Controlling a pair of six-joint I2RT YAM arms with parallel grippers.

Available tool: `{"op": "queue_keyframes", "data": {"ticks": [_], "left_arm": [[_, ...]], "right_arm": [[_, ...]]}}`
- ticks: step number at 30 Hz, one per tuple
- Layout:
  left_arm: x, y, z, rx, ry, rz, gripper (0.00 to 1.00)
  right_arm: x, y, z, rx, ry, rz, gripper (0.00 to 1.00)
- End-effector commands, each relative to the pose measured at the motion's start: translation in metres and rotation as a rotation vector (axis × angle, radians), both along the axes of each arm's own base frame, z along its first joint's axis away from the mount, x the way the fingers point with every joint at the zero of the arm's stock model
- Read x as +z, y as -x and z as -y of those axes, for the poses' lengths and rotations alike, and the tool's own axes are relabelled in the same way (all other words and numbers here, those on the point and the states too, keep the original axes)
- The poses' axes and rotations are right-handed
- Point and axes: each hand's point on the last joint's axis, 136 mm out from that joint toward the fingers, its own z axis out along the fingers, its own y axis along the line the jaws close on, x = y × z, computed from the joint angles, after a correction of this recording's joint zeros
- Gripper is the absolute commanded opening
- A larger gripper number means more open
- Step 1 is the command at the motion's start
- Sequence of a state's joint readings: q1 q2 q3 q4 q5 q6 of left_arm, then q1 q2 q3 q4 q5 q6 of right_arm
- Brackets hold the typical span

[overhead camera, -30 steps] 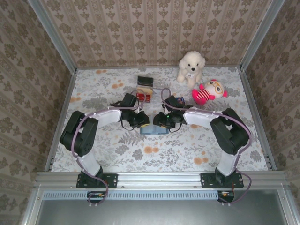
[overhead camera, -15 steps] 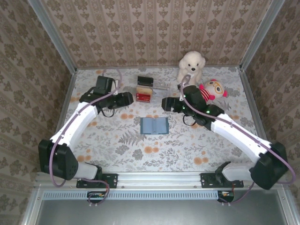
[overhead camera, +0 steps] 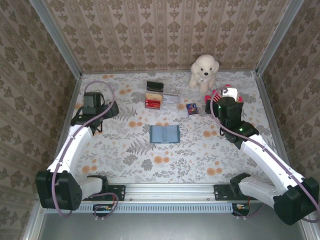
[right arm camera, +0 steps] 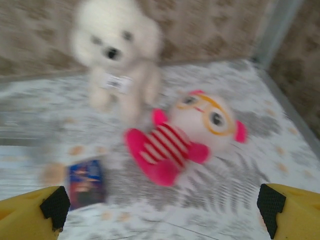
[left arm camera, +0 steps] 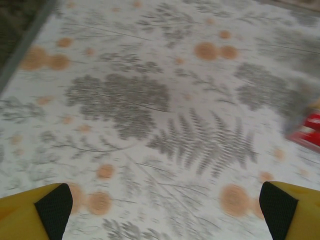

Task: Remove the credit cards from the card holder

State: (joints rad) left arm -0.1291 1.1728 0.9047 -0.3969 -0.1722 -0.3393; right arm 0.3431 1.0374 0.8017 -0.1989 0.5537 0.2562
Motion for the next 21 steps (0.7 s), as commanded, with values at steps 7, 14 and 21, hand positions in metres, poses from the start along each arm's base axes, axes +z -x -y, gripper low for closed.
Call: {"op": "queue_keyframes", "data": {"ticks": [7, 14, 21], "left_arm": [[-0.02, -0.008, -0.048, 0.086, -0.145, 0.17, 1.0], [-0.047, -0.017, -0.051, 0.002, -0.212, 0.237, 1.0], [-0.065, -0.028, -0.036, -0.139, -0.189, 0.318, 1.0]], "right_arm": [[-0.066, 0.002, 0.055, -0.152, 0.125, 0.001, 1.0], [-0.106, -0.015, 0.057, -0.127, 0.178, 0.005, 1.0], [-0.099, -0.038, 0.04, 0.015, 0.162, 0.11, 1.0]]}}
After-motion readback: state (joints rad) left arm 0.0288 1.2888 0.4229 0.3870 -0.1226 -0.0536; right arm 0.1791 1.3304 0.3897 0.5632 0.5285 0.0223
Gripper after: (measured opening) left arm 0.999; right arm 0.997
